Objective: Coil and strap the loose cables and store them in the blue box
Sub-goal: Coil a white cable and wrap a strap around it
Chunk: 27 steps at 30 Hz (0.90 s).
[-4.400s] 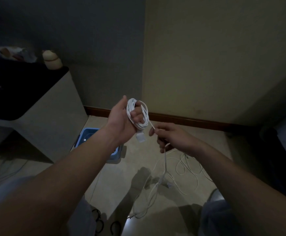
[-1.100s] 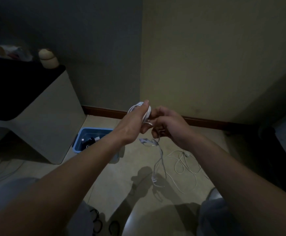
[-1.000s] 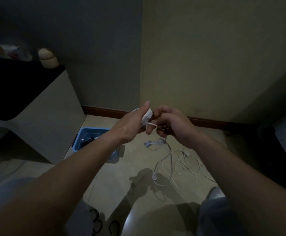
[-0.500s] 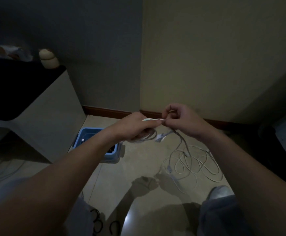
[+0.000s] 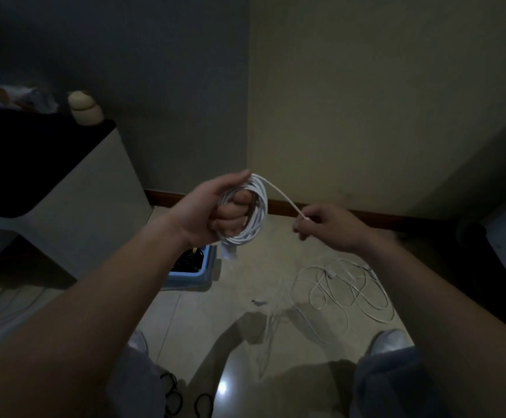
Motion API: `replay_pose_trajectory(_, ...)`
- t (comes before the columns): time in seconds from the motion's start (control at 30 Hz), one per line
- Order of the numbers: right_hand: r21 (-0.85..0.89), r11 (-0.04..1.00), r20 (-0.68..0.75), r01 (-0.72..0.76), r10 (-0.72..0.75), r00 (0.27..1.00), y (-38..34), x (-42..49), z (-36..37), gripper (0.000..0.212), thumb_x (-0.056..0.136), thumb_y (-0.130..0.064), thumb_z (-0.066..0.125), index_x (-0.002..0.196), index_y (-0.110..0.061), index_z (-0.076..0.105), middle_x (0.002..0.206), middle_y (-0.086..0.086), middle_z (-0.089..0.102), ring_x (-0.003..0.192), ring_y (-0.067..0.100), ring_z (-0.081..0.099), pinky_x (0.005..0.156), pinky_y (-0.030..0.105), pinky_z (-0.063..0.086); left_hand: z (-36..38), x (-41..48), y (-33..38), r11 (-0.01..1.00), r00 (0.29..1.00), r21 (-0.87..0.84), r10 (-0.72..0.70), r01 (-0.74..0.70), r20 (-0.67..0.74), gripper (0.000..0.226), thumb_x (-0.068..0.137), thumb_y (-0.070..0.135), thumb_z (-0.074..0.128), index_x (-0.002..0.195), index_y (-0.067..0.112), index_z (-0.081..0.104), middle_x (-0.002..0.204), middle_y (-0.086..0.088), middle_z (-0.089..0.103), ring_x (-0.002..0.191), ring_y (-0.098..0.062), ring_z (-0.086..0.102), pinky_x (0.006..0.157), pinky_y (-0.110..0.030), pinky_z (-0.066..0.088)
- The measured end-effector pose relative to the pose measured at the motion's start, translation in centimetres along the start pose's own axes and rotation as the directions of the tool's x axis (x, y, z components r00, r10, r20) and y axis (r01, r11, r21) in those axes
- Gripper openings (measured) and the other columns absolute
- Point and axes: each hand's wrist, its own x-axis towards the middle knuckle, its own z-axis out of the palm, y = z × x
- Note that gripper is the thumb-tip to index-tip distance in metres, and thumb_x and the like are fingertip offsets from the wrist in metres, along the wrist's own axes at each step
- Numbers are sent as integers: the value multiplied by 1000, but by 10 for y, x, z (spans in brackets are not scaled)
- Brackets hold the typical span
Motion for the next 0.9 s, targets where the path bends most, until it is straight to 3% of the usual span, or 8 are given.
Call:
replay_pose_trajectory(0.13, 141, 990, 46, -31, 24, 999, -5, 1, 5, 26, 101, -16, 55, 78, -10, 68, 62, 0, 69, 59, 10, 59, 62, 27, 45, 0, 0, -1, 1000, 1000, -8, 2, -3, -24, 45, 95, 47, 43, 60, 20, 50, 42, 9, 19, 36, -9, 12, 41, -22, 11)
replay_pose_trajectory(0.23, 285, 958, 46, 6, -20, 999, -13, 2, 13, 24, 104, -11, 49, 87, -7, 65, 63, 2, 66, 55, 13, 54, 54, 26, 47, 1, 4, -4, 997, 997, -67, 20, -25, -68, 46, 95, 49, 44, 60, 20, 49, 38, 9, 23, 37, -10, 11, 37, -20, 22)
replay_pose_trajectory(0.37, 565, 824, -28, -38, 64, 998, -26, 2, 22, 28, 106, -29, 47, 85, -14, 59, 59, 0, 45, 51, 17, 47, 44, 21, 37, -1, 5, -3, 977, 995, -202, 53, -70, -86, 46, 97, 48, 43, 61, 19, 47, 44, 7, 13, 36, -9, 10, 41, -22, 17)
replay_pose_trajectory(0.47, 701, 707, -16, -94, 147, 989, -32, 3, 28, 38, 107, -34, 39, 77, -16, 50, 54, -3, 37, 43, 13, 31, 48, 27, 27, -5, 4, -1, 958, 990, -262, 94, -120, -109, 45, 97, 46, 43, 62, 18, 46, 44, 7, 13, 36, -9, 10, 47, -24, 10)
replay_pose_trajectory(0.57, 613, 779, 43, -131, 133, 990, -35, -1, 38, 34, 108, -19, 37, 76, -14, 49, 53, -1, 39, 43, 11, 31, 51, 28, 26, -5, 5, -3, 921, 979, -349, 120, -172, -166, 44, 97, 45, 42, 64, 17, 48, 43, 7, 17, 38, -8, 12, 53, -24, 8)
replay_pose_trajectory(0.7, 515, 843, 132, -154, 100, 986, -46, -10, 53, 29, 108, -16, 39, 92, -6, 62, 68, 4, 54, 50, 13, 45, 48, 26, 38, -4, 10, -8, 823, 932, -474, 168, -312, -322, 43, 99, 42, 37, 74, 11, 53, 52, 3, 29, 46, -11, 27, 59, -24, 16)
replay_pose_trajectory(0.83, 334, 939, 62, -84, 67, 996, -57, -11, 59, 27, 107, -16, 43, 109, -5, 68, 75, 2, 58, 57, 16, 53, 54, 30, 46, -4, 14, -11, 817, 869, -411, 203, -404, -451, 38, 101, 34, 35, 78, 10, 54, 65, 0, 36, 56, -13, 36, 61, -25, 31)
replay_pose_trajectory(0.9, 248, 968, 61, -41, 27, 998, -62, -14, 59, 26, 105, -17, 45, 100, -5, 68, 72, -1, 62, 58, 16, 58, 61, 37, 49, -1, 18, -13, 839, 855, -368, 199, -401, -479, 36, 105, 34, 34, 82, 12, 52, 65, 0, 41, 55, -13, 40, 60, -25, 37)
